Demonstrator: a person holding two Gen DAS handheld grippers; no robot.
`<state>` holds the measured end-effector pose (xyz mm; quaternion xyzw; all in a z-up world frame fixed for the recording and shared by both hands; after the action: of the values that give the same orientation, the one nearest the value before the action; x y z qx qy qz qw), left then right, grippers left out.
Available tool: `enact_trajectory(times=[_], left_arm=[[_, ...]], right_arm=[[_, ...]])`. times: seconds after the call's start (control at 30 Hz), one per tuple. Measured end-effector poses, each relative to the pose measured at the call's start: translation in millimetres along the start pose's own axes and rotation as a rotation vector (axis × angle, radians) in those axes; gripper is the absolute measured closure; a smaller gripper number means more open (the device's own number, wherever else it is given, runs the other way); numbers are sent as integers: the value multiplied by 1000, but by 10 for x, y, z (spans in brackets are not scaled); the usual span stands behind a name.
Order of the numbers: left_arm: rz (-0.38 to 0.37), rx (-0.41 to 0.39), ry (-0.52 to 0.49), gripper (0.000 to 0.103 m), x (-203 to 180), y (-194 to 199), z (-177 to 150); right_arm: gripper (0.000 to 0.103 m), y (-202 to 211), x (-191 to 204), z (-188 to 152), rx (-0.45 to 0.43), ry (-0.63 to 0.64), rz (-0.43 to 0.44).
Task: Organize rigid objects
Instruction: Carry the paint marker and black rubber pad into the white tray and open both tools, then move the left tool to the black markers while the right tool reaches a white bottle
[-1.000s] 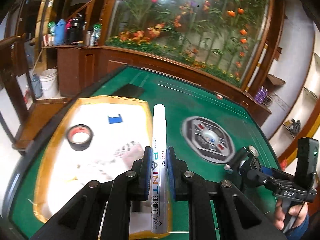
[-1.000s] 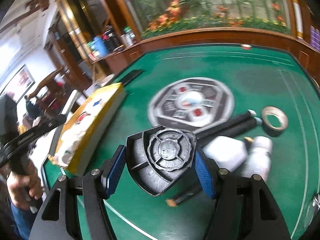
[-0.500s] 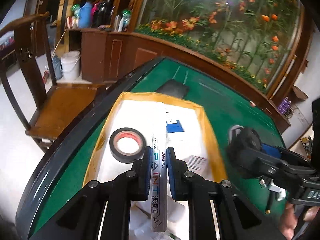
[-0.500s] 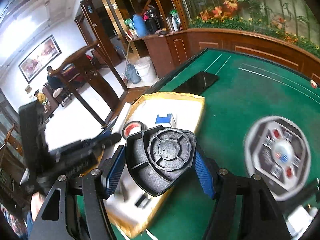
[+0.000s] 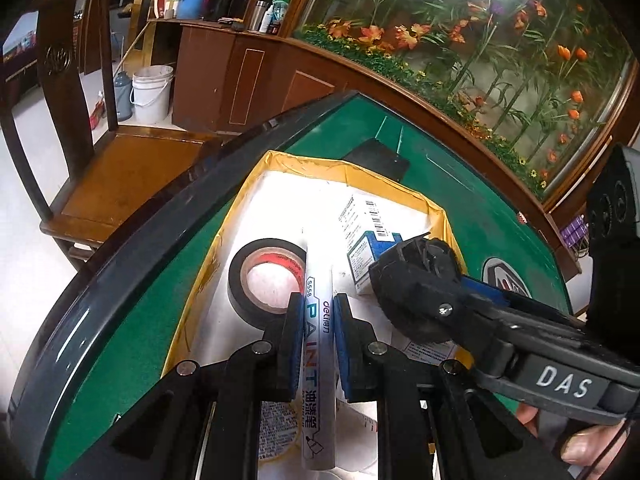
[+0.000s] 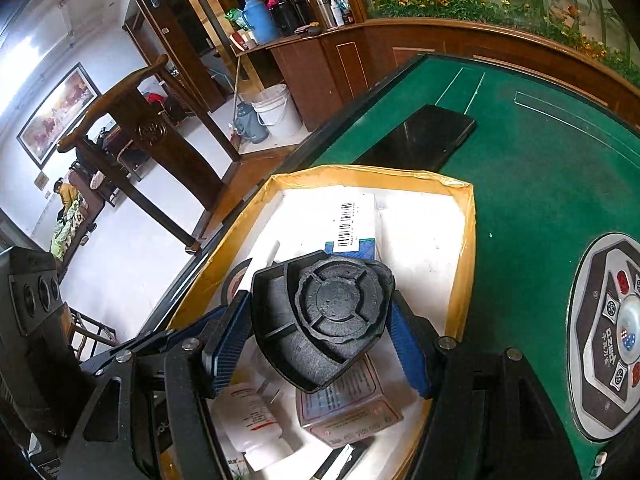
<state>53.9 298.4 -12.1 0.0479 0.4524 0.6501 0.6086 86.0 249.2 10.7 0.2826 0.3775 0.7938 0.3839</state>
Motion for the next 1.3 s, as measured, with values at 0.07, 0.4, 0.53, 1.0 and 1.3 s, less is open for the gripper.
enact_trajectory(times=[0.07, 0.4, 0.53, 1.0, 1.3], left_arm=[[1, -2, 1, 88, -2, 4, 6], [-1, -22, 20, 58, 5, 150, -36], [7, -39, -9, 55, -127, 220, -83], [-39, -35, -177, 55, -862, 397, -453], [-139, 82, -397, 55, -1774, 126, -914]], right_arm=[[36, -28, 3, -1, 14, 3, 2], [36, 205, -111, -16, -27, -40, 54], [35, 402, -158, -25, -65, -42, 83], [35, 1177, -786, -661, -149, -108, 115], [35, 1821, -2194, -1370, -230, -307, -49]])
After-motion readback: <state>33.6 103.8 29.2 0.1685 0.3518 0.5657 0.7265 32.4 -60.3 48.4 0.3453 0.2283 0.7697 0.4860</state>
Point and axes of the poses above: each gripper's, at about its wrist camera, not at the fingertips, and y roughly against the way its jaws point, x to its left, z to its top, the point moved 4 cm from there along -y, roughly the way its jaws point, and after that the axes turned 10 degrees about -z, right-handed, at the moved point
